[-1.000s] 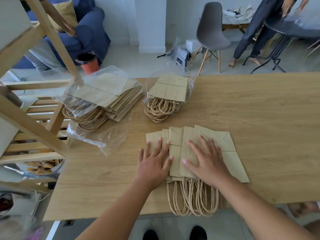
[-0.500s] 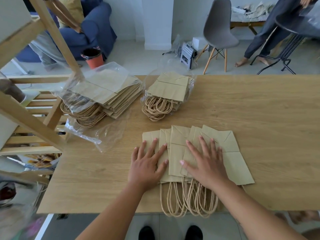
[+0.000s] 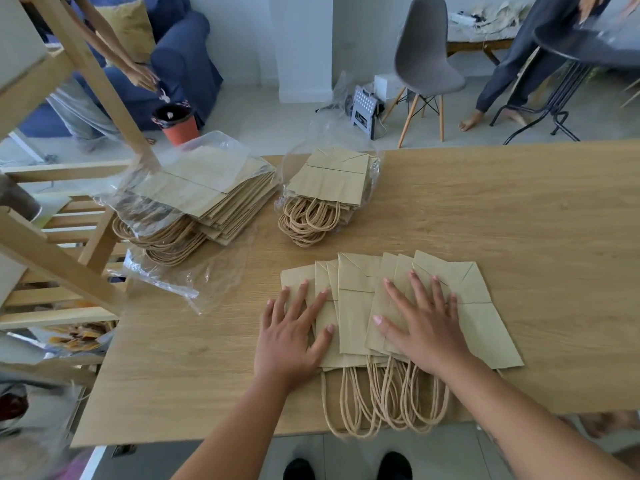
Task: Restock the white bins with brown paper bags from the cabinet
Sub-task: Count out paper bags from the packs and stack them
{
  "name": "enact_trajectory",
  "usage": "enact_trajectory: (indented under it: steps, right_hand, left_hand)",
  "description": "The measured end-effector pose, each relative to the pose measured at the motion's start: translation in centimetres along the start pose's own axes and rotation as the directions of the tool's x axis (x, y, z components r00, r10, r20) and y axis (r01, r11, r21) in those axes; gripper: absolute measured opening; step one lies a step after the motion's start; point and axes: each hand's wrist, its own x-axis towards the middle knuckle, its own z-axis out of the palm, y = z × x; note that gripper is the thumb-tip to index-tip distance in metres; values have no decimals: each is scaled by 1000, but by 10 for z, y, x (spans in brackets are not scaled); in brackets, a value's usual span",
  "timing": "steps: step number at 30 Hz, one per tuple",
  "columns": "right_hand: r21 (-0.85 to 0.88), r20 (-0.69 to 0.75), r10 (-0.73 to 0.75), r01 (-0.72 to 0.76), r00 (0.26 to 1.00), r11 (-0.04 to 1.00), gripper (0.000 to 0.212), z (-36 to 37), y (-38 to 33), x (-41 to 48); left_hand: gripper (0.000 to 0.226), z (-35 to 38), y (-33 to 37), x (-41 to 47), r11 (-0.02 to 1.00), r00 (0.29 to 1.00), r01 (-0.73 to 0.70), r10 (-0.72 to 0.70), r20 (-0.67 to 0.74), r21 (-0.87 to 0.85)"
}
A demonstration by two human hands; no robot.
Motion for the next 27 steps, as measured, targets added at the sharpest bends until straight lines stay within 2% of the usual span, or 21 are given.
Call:
enact_trajectory:
  steps: [3,6,9,13,15,18,22,27]
  right_hand:
    - [80,-83,8,-1,996,997,74,-3,-2,-1]
    - [214,-127,64,-36,990,976,73,-4,0,-1]
    - [177,-122,112,-90,986,980,70,-4,8,-1]
    - [121,-15,144,-141,989,982,70,0,16,-2]
    - [140,-36,147,-140,989,980,70,-3,13,-1]
    - [206,-137,142,-112,980,972,67,-15,1,4]
    - [323,-287,123,-25,950,946,64,-40,-25,19]
    - [612,-261,147,45,954,790,51,-71,-58,58]
  left_hand:
    - [62,-1,-1,-1,998,1000,15,-17,-22,-64]
    - [64,-2,-1,-1,999,1000,19,-20,-11,-51]
    - [65,-1,-1,-1,999,1000,17,-18,-5,-32]
    - [64,-1,-1,0,999,1000,12,-12,3,-36]
    - [65,-1,-1,0,998,1000,7,-7,1,-61]
    - [70,-4,0,-1,981,999,33,-39,-24,-193]
    - [78,-24,5,10,869,972,132,-207,-108,-476]
    - [62,-64,11,61,857,922,147,-299,-244,-494]
